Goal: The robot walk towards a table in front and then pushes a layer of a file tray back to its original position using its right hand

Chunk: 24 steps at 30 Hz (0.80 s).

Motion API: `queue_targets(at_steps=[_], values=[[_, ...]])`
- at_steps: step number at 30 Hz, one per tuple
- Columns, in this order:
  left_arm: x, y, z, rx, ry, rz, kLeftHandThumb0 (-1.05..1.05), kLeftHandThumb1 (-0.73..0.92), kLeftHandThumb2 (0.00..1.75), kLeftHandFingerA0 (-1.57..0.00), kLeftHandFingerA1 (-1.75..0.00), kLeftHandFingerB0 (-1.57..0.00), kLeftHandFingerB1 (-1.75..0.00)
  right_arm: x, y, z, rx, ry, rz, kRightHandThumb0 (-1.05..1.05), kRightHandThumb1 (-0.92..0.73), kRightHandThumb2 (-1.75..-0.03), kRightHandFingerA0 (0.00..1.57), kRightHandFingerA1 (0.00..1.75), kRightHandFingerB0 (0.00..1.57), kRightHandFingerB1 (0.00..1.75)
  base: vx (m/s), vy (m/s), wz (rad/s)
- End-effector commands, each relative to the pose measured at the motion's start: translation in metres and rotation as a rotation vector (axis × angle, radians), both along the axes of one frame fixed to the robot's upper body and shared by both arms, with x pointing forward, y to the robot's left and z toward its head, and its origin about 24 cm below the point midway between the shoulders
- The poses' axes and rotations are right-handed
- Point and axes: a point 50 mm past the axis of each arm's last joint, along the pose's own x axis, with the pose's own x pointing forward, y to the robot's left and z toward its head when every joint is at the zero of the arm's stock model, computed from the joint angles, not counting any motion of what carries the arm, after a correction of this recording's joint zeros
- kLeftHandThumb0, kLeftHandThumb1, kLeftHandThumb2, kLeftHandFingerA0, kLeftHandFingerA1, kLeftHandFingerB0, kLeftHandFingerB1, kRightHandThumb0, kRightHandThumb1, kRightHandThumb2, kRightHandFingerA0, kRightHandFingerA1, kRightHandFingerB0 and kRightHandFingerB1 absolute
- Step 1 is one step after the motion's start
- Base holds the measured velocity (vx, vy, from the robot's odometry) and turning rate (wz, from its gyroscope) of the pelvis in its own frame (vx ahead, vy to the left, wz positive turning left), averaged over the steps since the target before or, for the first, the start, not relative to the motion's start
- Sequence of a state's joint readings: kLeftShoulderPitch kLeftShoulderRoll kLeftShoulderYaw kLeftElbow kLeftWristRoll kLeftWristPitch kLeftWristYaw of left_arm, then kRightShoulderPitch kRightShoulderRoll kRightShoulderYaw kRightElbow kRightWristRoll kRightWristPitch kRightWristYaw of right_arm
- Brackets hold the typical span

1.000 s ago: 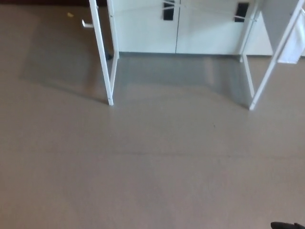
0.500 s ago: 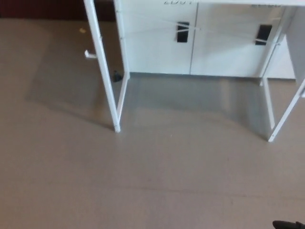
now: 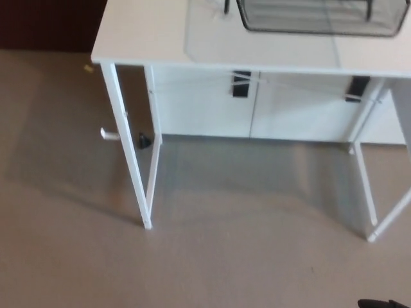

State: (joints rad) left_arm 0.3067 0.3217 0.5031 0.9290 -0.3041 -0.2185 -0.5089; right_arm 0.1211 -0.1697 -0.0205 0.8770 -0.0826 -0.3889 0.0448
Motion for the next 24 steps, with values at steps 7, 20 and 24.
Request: queue_targets(at_steps=[7,20,24], values=[[0.002,0.005,0.005,0.009,-0.027,-0.004,-0.19,0.42,0.55,-0.55,-0.48,-0.47,-0.45,0.000,-0.007,-0.001,-0.002,0.014,-0.029,-0.22,-0.58,-0.56,0.67,0.50,0.50,0.44,0.39,-0.240,0.16],[0.038,0.007,0.015,0.029,-0.093,-0.021,-0.16,0.44,0.55,-0.54,-0.47,-0.48,-0.43,0.030,0.000,0.009,0.021,-0.058,-0.033,-0.21,-0.59,-0.57,0.66,0.51,0.50,0.45,0.35,0.149,-0.26],[0.042,0.009,0.015,0.036,-0.093,-0.025,-0.22,0.40,0.57,-0.54,-0.48,-0.48,-0.45,0.035,-0.001,0.010,0.026,-0.057,-0.037,-0.23,-0.58,-0.56,0.69,0.52,0.50,0.45,0.23,0.126,0.00]])
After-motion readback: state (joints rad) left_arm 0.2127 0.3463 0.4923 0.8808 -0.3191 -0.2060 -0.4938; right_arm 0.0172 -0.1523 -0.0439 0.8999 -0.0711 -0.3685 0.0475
